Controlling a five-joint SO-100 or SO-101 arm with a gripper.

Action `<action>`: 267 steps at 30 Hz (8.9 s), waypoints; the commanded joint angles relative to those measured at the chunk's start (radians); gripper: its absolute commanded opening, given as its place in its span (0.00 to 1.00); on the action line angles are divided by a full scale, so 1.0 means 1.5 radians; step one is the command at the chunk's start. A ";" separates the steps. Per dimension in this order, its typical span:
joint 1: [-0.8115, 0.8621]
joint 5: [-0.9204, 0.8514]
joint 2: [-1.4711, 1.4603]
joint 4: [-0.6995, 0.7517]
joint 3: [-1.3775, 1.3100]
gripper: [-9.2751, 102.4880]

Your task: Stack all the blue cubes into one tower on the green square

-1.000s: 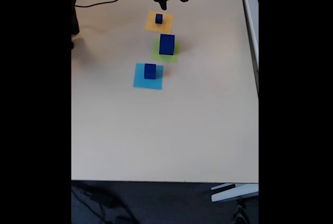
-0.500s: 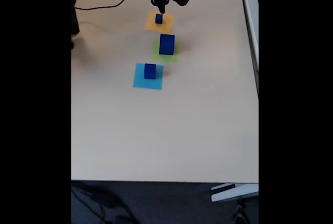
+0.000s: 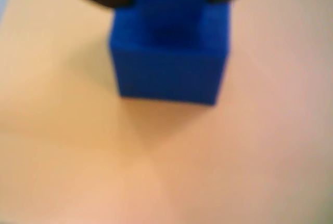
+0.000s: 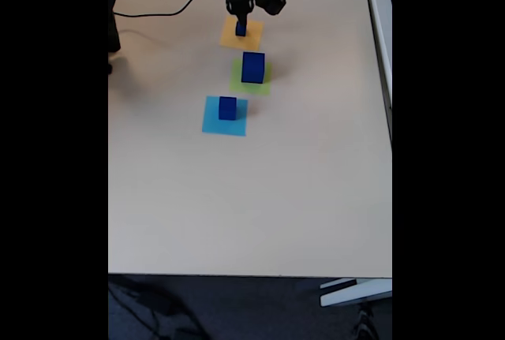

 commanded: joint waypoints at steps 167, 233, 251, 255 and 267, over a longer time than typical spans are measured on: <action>0.286 -0.316 0.186 0.163 -0.137 0.18; 0.215 -0.213 0.133 0.016 -0.031 0.16; 0.206 -0.166 0.132 0.029 -0.026 0.16; 0.206 -0.167 0.132 0.031 -0.025 0.16; 0.207 -0.177 0.132 0.028 -0.027 0.24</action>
